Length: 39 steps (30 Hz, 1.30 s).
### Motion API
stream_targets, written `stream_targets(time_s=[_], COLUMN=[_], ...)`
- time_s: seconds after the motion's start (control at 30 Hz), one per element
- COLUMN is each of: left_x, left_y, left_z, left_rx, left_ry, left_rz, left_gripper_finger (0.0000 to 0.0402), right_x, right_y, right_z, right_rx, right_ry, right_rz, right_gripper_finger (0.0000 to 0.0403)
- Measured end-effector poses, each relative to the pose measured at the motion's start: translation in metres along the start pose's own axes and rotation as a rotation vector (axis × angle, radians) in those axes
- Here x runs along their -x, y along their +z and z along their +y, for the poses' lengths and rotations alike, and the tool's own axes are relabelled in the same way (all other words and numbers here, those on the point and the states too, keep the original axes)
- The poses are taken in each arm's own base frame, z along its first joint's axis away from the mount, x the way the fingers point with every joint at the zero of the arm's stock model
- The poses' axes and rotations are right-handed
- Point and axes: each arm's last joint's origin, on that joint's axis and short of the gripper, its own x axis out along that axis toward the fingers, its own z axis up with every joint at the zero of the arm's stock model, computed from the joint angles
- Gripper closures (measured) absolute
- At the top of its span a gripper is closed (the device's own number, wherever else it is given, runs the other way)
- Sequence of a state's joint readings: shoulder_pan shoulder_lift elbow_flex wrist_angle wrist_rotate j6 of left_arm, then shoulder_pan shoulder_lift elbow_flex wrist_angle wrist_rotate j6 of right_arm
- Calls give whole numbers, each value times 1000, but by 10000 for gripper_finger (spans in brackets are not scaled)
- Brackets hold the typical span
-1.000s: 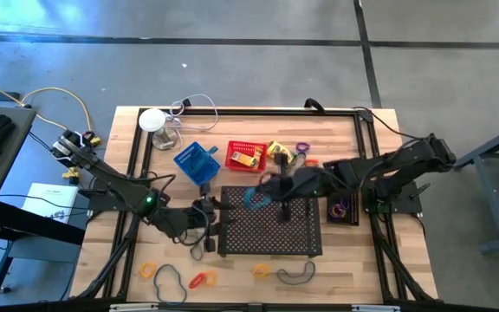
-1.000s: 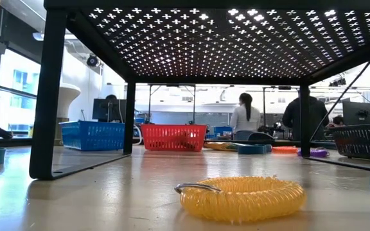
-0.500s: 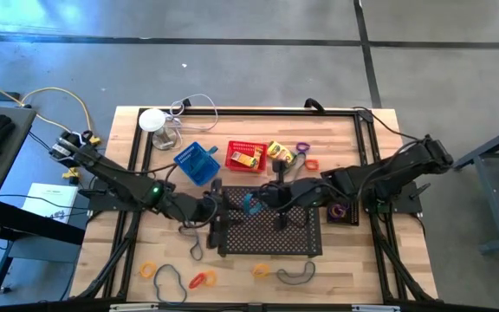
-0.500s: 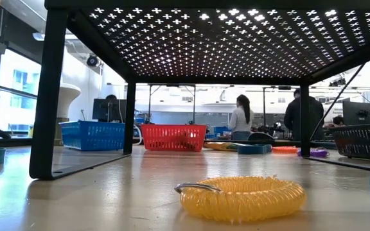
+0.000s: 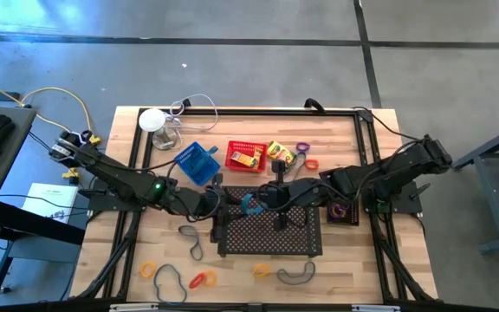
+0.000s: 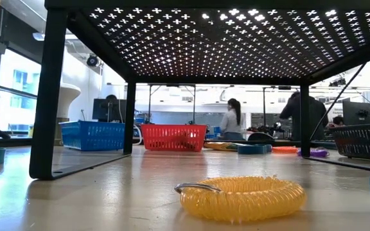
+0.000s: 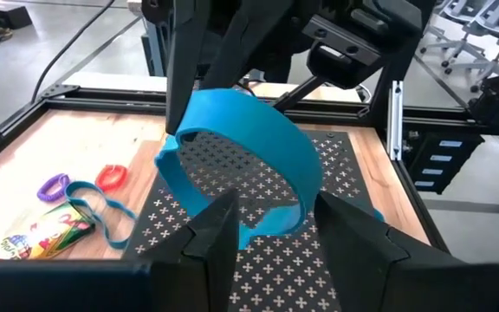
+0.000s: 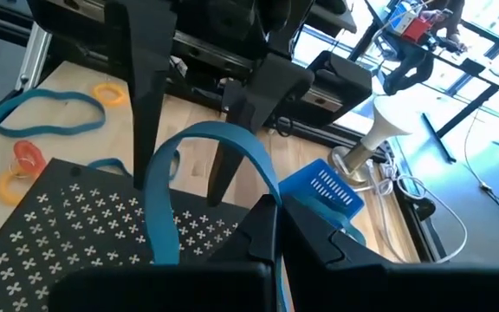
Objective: Pick & Place Office Desk Supplies
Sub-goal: Put the blue rubber band into the blue bin
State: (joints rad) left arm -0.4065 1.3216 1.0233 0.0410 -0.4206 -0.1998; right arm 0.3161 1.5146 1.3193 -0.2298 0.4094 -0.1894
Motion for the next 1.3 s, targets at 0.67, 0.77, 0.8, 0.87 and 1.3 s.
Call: stream_targets(time_s=[0.67, 0.77, 0.8, 0.87, 1.3], left_x=[-2, -2, -2, -2, 31], left_y=[6, 6, 6, 6, 14], left_z=[3, 3, 3, 3, -1], left_rx=[-56, -56, -56, -56, -131], left_ry=[8, 8, 8, 9, 92], left_rz=[-49, -49, -49, -49, -7], left_gripper_finger=[399, 399, 399, 400, 401], right_x=[2, 5, 6, 10, 45], right_y=[1, 5, 6, 8, 11], right_z=[4, 11, 14, 20, 69], right_rx=[-8, -17, -30, -45, -68], right_ry=[34, 39, 37, 23, -179], right_rz=[-10, -36, -45, -51, -52], right_gripper_finger=[395, 375, 364, 337, 182])
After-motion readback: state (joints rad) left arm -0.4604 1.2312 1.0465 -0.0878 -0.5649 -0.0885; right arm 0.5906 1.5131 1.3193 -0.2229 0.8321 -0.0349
